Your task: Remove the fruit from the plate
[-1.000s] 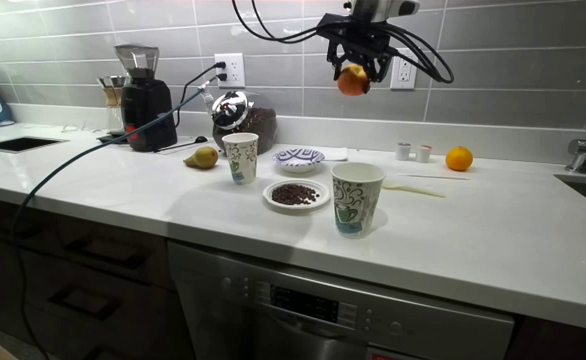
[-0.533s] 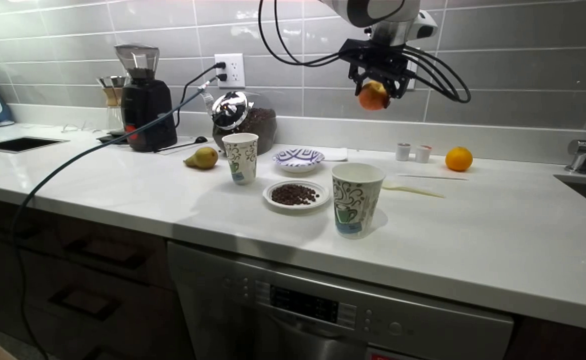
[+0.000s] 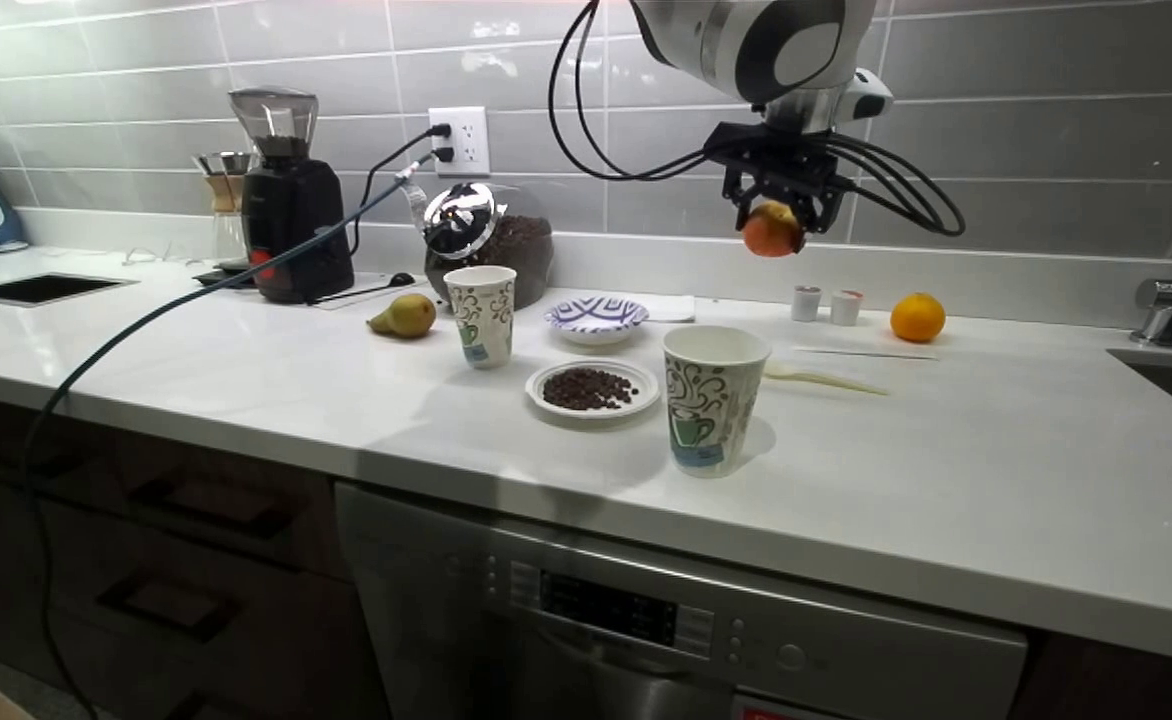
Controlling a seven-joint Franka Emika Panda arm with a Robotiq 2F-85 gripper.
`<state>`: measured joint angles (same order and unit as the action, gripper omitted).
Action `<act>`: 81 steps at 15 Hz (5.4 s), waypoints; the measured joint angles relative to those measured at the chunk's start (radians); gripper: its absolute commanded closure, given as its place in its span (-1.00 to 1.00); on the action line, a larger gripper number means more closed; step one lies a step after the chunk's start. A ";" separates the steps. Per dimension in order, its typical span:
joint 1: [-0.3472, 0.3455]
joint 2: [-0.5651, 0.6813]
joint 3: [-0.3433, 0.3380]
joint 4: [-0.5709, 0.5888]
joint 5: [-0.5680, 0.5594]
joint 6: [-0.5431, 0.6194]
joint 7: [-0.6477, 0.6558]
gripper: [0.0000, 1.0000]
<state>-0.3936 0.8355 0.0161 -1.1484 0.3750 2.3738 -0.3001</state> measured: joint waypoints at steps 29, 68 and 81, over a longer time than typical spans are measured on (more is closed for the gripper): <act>0.021 0.337 -0.016 0.470 -0.145 -0.246 0.031 -0.24; 0.011 0.260 -0.047 0.193 -0.145 -0.043 -0.250 -1.00; 0.001 -0.116 -0.058 -0.359 -0.143 0.059 -0.301 -1.00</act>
<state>-0.3929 0.7190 -0.0422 -1.5074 0.2319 2.4329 -0.6014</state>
